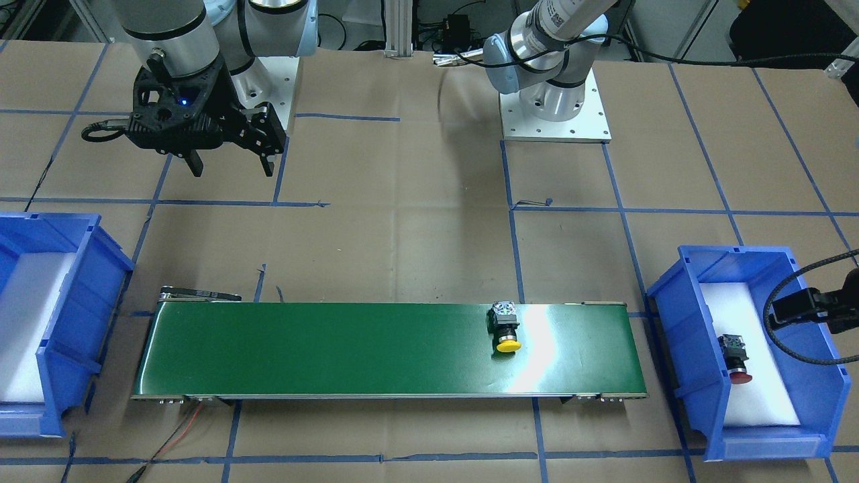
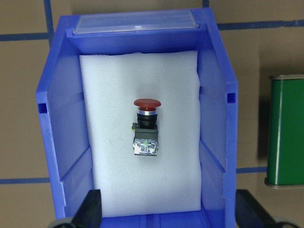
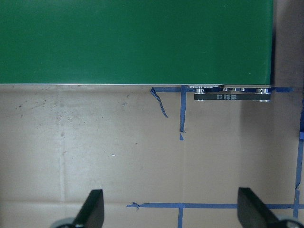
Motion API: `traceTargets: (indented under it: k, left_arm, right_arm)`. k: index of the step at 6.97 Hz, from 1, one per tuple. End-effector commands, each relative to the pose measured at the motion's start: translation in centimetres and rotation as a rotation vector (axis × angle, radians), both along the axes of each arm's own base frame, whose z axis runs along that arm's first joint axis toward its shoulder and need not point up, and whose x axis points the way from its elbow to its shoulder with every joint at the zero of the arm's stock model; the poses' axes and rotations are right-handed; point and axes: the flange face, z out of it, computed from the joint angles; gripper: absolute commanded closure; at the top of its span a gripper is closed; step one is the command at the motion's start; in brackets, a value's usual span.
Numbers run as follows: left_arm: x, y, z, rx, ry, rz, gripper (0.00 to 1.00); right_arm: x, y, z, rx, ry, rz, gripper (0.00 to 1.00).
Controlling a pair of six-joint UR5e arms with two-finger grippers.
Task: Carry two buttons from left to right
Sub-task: 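Move the left gripper back to the bin and grasp the red-capped button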
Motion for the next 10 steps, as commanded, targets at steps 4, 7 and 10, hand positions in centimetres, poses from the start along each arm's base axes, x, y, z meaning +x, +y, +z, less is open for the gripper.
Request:
traceTargets:
  k: [4,7,10]
  left_arm:
    - [0.3,-0.2,-10.7,-0.010,-0.004,0.005,0.00]
    - [-0.2,1.0,-13.8,-0.019,-0.010,0.005,0.00]
    - [1.3,0.9,-14.9,-0.022,-0.011,0.021,0.21]
  right_arm:
    - [0.0,0.0,0.0,0.000,0.000,-0.001,0.00]
    - [0.0,0.1,0.1,-0.002,0.000,-0.001,0.00]
    - [0.0,0.0,0.2,-0.005,0.000,-0.003,0.00]
